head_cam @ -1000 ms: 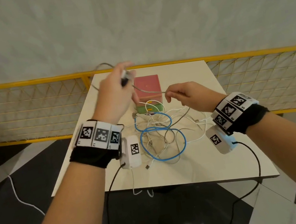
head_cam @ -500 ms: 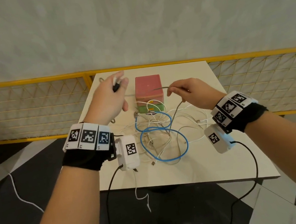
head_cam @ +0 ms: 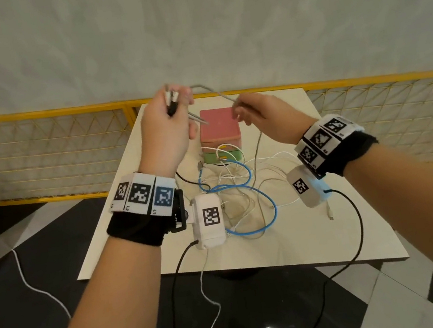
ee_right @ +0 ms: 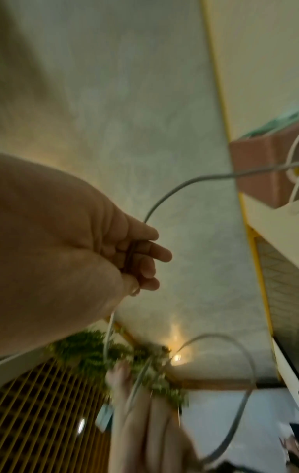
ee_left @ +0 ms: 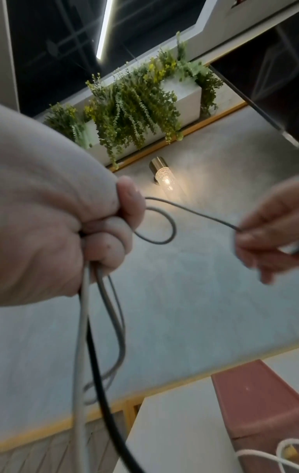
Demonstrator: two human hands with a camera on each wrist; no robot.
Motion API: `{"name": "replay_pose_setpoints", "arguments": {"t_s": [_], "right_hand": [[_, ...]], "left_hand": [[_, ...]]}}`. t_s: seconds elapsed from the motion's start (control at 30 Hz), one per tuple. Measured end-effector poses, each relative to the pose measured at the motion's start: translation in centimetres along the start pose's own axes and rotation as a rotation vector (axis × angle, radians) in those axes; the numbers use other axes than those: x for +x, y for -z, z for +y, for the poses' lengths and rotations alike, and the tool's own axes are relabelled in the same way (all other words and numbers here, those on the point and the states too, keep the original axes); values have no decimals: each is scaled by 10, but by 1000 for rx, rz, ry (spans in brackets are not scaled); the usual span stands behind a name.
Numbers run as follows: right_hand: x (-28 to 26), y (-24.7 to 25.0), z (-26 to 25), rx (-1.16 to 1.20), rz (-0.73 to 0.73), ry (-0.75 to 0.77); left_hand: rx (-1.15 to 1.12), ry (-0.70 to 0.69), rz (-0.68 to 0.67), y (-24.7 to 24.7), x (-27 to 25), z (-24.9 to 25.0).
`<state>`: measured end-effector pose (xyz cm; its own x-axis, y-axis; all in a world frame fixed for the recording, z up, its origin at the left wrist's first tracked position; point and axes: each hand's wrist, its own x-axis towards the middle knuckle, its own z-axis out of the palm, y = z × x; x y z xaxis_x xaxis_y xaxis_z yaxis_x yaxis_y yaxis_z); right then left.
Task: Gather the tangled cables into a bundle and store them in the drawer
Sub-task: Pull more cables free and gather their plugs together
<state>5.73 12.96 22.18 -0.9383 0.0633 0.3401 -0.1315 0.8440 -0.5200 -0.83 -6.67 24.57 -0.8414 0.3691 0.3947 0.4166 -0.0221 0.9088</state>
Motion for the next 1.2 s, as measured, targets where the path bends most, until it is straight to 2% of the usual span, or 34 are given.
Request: {"name": "replay_pose_setpoints", "arguments": {"t_s": [0.07, 0.17, 0.3, 0.37, 0.5, 0.67, 0.83, 0.9, 0.97, 1.03, 1.1, 1.2], "right_hand": [[-9, -9, 14, 1, -41, -94], [-17, -14, 17, 64, -66, -149], [-25, 0, -19, 305, -41, -182], [-32, 10, -40, 353, -34, -157], [-53, 26, -69, 343, -34, -112], [-90, 19, -93, 344, -198, -182], [-124, -5, -92, 307, -321, -283], [-136, -13, -88, 183, -430, -337], [-146, -17, -82, -106, -602, -290], [-150, -19, -79, -353, -676, -234], [-148, -18, -80, -388, -588, -231], [-136, -21, -88, -176, -402, -175]], "left_hand": [[-48, -21, 75, 8, 1, 3], [-23, -7, 49, 15, -1, 2], [73, 31, 6, 20, -10, -2], [116, 45, -13, 23, -14, -3], [184, 79, -151, 22, -28, -3], [198, 91, -340, 17, -50, -4], [235, 107, -501, 17, -71, -4], [256, 122, -519, 18, -75, -3], [266, 144, -485, 19, -76, -4], [248, 146, -442, 19, -75, -1], [183, 142, -434, 18, -75, 6], [47, 120, -483, 7, -80, 18]]}}
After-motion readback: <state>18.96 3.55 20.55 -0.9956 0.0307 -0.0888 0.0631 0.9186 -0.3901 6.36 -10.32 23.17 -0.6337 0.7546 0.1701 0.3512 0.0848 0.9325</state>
